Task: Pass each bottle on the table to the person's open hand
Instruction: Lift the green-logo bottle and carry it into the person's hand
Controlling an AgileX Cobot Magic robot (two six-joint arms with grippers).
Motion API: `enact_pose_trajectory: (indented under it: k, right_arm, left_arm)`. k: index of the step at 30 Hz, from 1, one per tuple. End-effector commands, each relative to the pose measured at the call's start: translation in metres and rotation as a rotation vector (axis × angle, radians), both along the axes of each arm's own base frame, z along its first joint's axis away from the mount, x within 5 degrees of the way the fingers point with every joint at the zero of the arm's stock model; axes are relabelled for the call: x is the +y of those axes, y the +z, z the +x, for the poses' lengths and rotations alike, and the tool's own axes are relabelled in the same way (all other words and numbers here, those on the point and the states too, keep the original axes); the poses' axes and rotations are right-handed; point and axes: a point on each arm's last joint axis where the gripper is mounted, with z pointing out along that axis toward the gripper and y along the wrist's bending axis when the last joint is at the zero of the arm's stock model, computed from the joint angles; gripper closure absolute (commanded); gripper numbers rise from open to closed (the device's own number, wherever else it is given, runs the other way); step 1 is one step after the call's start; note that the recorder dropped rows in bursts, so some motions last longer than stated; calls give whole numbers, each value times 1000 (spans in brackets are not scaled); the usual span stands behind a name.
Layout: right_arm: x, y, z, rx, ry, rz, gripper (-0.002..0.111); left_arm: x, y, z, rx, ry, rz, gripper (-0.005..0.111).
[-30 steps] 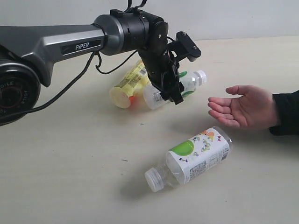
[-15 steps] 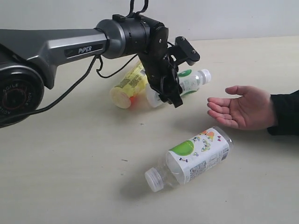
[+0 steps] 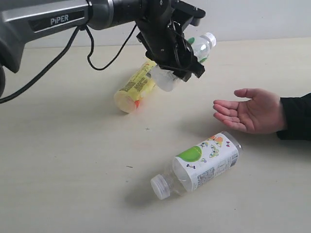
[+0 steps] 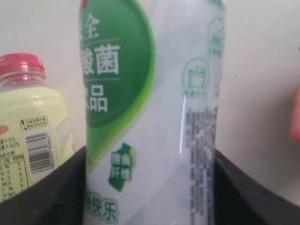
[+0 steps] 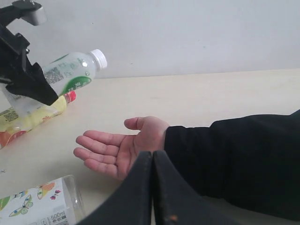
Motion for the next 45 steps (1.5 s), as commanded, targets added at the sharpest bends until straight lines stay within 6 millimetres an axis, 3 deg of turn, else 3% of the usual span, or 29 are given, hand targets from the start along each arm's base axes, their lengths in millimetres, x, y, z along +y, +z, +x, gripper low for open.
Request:
enact_pose_trajectory:
  k: [1,8,13,24,27,30,36,38,42,45]
  right_arm:
    - [0,0,0,-8,-4,-1,108]
    - [0,0,0,-8,-4,-1,108]
    - [0,0,0,-8,-4,-1,108]
    - [0,0,0,-9,-4,-3,108]
    - [0,0,0,-9,-4,-3,108]
    - [0,0,0,-9,-4,-3,108]
    - [0,0,0,-9,-4,-3,108]
    - [0,0,0,-9,-4,-3,108]
    - [0,0,0,-9,-4,-3,108]
    - [0,0,0,-9,-4,-3,108]
  left_arm:
    - [-14,24,-25,54,78,-53,107]
    - [-48,31,-69,123,112,-89,107]
    - [-62,31,-89,186,215,-135,107]
    - [-83,33,-84,280,462,-450,107]
    - [-95,22,-84,378,498,-556,107]
    - [-103,-9,-81,481,535,-573,107]
    - [-106,-25,-79,546,555,-579,106]
    - [-105,-25,-77,535,546,-582,95]
    - [-103,-26,-75,508,505,-567,45]
    - [-104,-26,-76,493,468,-562,22]
